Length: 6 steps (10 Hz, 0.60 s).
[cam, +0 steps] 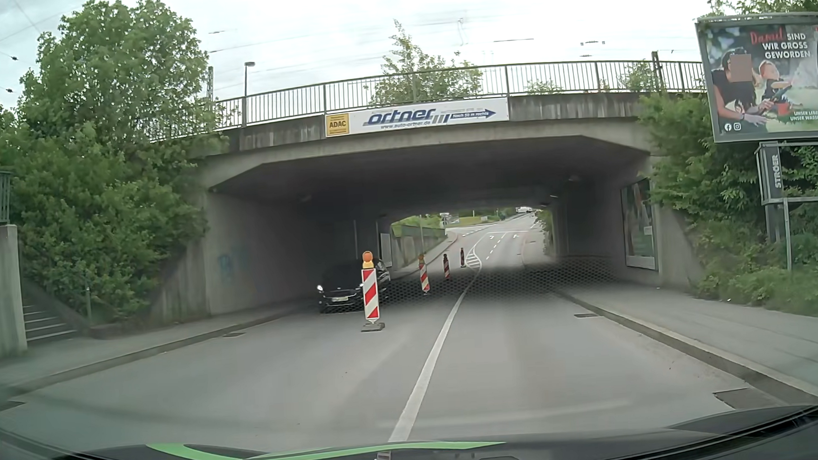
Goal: Follow the waypoints while adhering to traffic rules and regulations
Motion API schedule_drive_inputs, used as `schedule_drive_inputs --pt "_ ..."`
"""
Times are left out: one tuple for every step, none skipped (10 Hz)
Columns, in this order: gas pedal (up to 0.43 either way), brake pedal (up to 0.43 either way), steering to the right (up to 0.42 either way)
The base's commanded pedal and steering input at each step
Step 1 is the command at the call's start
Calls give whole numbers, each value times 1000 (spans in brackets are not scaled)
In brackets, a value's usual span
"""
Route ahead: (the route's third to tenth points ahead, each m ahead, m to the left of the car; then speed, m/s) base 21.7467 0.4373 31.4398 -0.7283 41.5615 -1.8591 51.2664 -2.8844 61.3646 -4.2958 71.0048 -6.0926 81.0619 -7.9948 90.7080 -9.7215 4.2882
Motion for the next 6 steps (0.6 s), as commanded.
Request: schedule_drive_inputs --pt "28 0 172" --pt "28 0 170" --pt "28 0 163" --pt "28 0 147" --pt "28 0 121" --pt "28 0 99"
